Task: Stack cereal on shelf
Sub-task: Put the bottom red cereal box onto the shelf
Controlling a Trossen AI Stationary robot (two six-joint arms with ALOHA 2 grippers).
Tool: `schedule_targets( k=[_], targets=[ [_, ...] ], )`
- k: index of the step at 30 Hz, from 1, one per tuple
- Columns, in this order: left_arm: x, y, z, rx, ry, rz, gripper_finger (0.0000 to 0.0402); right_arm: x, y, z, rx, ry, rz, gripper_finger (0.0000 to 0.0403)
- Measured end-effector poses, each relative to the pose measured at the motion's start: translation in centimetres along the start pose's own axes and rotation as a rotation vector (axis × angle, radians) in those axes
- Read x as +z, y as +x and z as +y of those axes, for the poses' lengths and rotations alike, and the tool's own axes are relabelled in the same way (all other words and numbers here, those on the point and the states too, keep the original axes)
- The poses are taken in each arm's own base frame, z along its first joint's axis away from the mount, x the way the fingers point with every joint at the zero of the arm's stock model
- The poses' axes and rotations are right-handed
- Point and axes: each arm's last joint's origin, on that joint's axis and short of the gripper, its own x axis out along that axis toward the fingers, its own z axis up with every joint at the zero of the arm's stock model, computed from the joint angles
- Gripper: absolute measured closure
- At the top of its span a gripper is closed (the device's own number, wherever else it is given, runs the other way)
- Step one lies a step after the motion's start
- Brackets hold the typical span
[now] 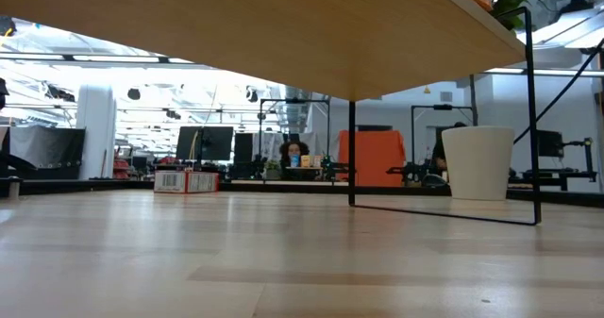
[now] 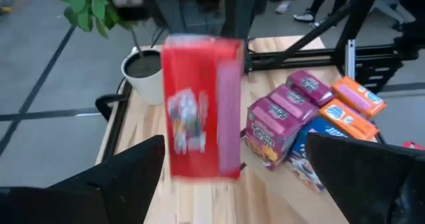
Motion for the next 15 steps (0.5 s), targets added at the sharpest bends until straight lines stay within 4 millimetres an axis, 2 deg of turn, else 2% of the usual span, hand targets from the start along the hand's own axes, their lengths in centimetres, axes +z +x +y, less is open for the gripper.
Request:
schedule_targets(
  k=[7, 15],
  targets=[
    [0.3, 0.7, 0.2, 0.001, 0.012, -0.024, 0.0045, 0.1, 1.0, 0.1, 0.013, -0.010, -0.028, 0.0185],
    [-0.2, 2.9, 0.4, -0.042, 0.007, 0.047, 0.0045, -0.4, 2.0, 0.5, 0.037, -0.010, -0.011, 0.0192]
  ],
)
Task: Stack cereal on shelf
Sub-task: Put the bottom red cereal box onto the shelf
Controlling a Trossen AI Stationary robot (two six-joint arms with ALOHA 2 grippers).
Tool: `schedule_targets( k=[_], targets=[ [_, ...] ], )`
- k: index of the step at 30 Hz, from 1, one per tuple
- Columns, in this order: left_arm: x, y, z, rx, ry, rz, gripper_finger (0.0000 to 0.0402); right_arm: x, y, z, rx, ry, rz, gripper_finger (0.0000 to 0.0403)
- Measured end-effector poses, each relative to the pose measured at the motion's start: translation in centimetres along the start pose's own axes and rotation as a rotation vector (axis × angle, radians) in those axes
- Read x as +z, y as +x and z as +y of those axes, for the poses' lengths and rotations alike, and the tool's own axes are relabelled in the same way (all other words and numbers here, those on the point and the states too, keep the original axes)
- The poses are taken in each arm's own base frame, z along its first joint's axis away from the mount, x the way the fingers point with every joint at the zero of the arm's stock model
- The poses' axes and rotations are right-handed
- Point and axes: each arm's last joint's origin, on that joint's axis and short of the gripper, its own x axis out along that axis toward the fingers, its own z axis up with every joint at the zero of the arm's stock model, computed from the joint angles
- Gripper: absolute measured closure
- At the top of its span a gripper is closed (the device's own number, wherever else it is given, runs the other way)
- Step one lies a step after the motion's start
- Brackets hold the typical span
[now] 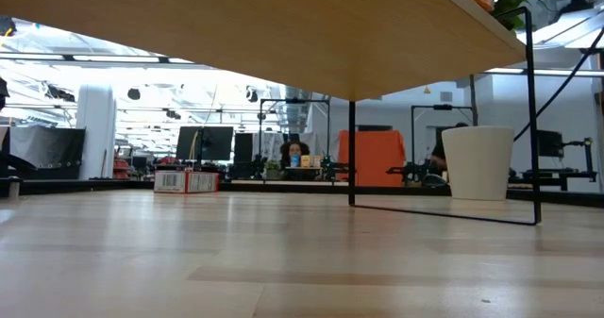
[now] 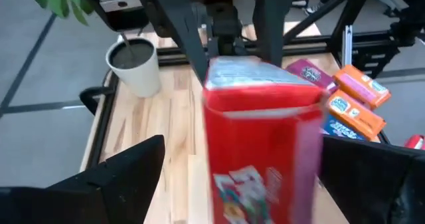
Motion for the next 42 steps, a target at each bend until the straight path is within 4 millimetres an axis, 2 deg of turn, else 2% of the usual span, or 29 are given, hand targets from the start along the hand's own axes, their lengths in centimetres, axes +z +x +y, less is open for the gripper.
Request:
schedule_targets(
  k=[6, 20, 25, 33, 37, 42],
  targets=[
    [-0.2, 0.7, 0.1, -0.007, 0.002, 0.024, 0.0069, 0.0, 0.1, 0.4, 0.014, -0.004, -0.004, 0.0186],
    [-0.2, 0.4, 0.0, -0.005, -0.010, 0.021, 0.0176, 0.0, 0.1, 0.4, 0.010, 0.004, -0.003, 0.0187],
    [-0.2, 0.4, 0.1, 0.001, -0.009, 0.023, 0.0202, 0.0, 0.1, 0.4, 0.008, 0.004, -0.003, 0.0168],
    [-0.2, 0.4, 0.1, 0.004, -0.005, 0.023, 0.0233, 0.1, 0.0, 0.3, 0.007, -0.004, -0.004, 0.0109],
    [-0.3, 0.4, 0.1, 0.002, -0.007, 0.033, 0.0239, 0.3, -0.9, 0.0, -0.013, -0.003, -0.010, 0.0089],
    [-0.6, 0.3, 0.0, -0.006, -0.019, 0.071, 0.0240, 0.8, -3.4, -0.8, -0.094, 0.009, -0.001, 0.0081]
  ],
)
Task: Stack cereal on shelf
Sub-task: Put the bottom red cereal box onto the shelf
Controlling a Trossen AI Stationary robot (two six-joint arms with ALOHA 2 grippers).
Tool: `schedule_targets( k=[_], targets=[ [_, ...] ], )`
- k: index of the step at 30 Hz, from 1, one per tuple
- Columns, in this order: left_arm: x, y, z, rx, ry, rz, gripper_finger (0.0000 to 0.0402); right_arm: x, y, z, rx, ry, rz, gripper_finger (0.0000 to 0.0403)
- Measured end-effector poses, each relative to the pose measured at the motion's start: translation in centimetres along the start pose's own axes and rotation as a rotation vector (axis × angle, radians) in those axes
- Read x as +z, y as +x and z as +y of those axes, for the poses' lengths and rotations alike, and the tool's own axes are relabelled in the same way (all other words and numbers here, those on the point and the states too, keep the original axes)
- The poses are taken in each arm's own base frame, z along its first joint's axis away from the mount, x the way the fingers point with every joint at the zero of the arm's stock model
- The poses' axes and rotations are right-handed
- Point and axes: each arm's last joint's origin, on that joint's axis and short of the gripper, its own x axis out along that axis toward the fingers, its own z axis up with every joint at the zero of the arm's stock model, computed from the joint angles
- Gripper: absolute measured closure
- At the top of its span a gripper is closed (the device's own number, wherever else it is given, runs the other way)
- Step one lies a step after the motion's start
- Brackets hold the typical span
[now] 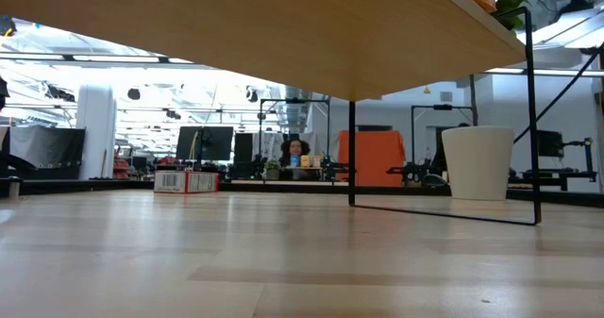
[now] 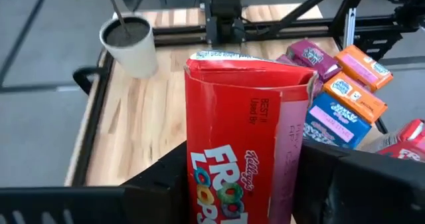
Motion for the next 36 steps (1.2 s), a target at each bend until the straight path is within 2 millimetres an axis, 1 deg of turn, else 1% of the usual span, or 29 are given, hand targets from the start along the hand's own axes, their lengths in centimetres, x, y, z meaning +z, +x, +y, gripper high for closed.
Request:
schedule_targets(
  k=[3, 6, 8, 11, 13, 15, 20, 22, 25, 28, 36],
  targets=[
    [-0.3, 0.0, -0.1, 0.000, -0.046, 0.035, 0.0240, 0.2, -1.9, -0.3, -0.046, 0.010, 0.012, 0.0081],
    [-1.2, 0.0, -0.4, 0.009, -0.128, 0.135, 0.0240, 0.1, -3.9, -0.2, -0.077, 0.029, 0.050, 0.0084],
    [-1.9, -0.1, -1.0, 0.017, -0.192, 0.219, 0.0240, 0.0, -4.9, 0.0, -0.097, 0.035, 0.080, 0.0085],
    [-2.8, -0.2, -2.4, 0.006, -0.278, 0.341, 0.0240, -0.2, -6.2, 0.6, -0.121, 0.041, 0.119, 0.0085],
    [-3.1, -0.3, -3.7, 0.005, -0.331, 0.393, 0.0240, -0.3, -6.7, 0.9, -0.134, 0.052, 0.135, 0.0085],
    [-3.0, -0.3, -5.1, 0.014, -0.392, 0.408, 0.0240, -0.6, -7.0, 1.0, -0.133, 0.065, 0.159, 0.0085],
    [-2.9, -0.3, -8.5, 0.065, -0.547, 0.405, 0.0240, -1.2, -7.2, 1.1, -0.134, 0.079, 0.230, 0.0085],
    [-2.9, -0.1, -9.6, 0.097, -0.575, 0.402, 0.0240, -1.5, -7.0, 1.0, -0.135, 0.078, 0.258, 0.0085],
    [-3.0, 0.7, -11.3, 0.133, -0.606, 0.413, 0.0240, -1.9, -6.7, 1.0, -0.130, 0.063, 0.293, 0.0085],
    [-3.1, 2.1, -13.0, 0.147, -0.648, 0.447, 0.0240, -1.9, -6.9, 1.0, -0.124, 0.034, 0.298, 0.0085],
    [-4.3, 7.8, -17.0, 0.171, -0.724, 0.618, 0.0240, -2.5, -7.3, 0.7, -0.123, -0.004, 0.365, 0.0085]
  ],
)
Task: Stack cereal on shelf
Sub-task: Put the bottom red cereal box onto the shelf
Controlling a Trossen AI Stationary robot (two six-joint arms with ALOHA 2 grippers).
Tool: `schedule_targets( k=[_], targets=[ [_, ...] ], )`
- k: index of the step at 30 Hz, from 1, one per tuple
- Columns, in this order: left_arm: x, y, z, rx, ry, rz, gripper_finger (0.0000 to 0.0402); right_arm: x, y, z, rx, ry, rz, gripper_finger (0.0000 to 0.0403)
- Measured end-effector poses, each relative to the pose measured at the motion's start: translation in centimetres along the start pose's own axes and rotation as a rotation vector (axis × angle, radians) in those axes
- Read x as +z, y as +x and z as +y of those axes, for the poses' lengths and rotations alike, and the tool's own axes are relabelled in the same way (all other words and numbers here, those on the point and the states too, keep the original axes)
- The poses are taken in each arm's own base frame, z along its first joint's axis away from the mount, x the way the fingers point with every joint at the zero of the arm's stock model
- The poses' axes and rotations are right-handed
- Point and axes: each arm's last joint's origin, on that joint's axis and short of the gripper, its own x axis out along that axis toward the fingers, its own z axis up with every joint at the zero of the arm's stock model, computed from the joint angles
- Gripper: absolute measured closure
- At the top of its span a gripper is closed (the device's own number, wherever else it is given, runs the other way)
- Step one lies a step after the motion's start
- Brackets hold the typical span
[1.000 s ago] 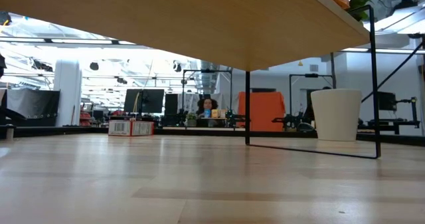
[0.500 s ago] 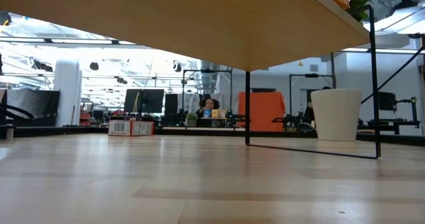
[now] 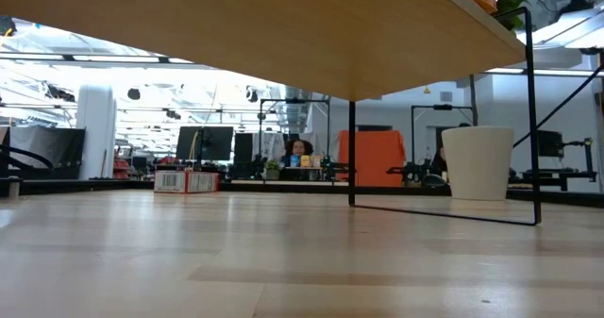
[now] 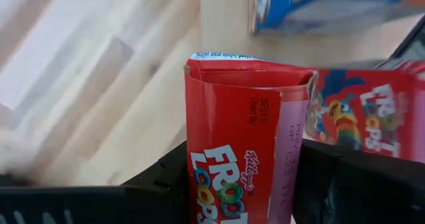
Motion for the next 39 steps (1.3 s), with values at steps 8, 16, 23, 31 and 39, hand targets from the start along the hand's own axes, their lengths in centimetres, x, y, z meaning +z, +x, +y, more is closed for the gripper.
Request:
schedule_targets(
  k=[8, 16, 23, 31, 39],
  targets=[
    [-1.0, 2.7, -2.6, -0.004, -0.046, 0.030, 0.0240, -0.5, 0.0, 0.1, 0.007, -0.008, 0.050, 0.0085],
    [-1.5, 2.6, -3.0, 0.015, -0.042, -0.028, 0.0258, -0.5, 0.0, 0.1, 0.010, 0.016, 0.050, 0.0085],
    [-1.5, 4.5, -5.2, -0.070, -0.020, -0.027, 0.0262, -0.5, 0.1, 0.5, 0.027, 0.004, 0.051, 0.0085],
    [-1.0, 4.8, -4.6, -0.044, -0.027, 0.006, 0.0262, -0.5, 0.1, 0.6, 0.030, -0.020, 0.054, 0.0085],
    [-0.1, 5.1, -4.7, -0.097, 0.008, 0.021, 0.0262, -0.5, 0.1, 0.6, 0.031, -0.032, 0.054, 0.0085]
  ],
)
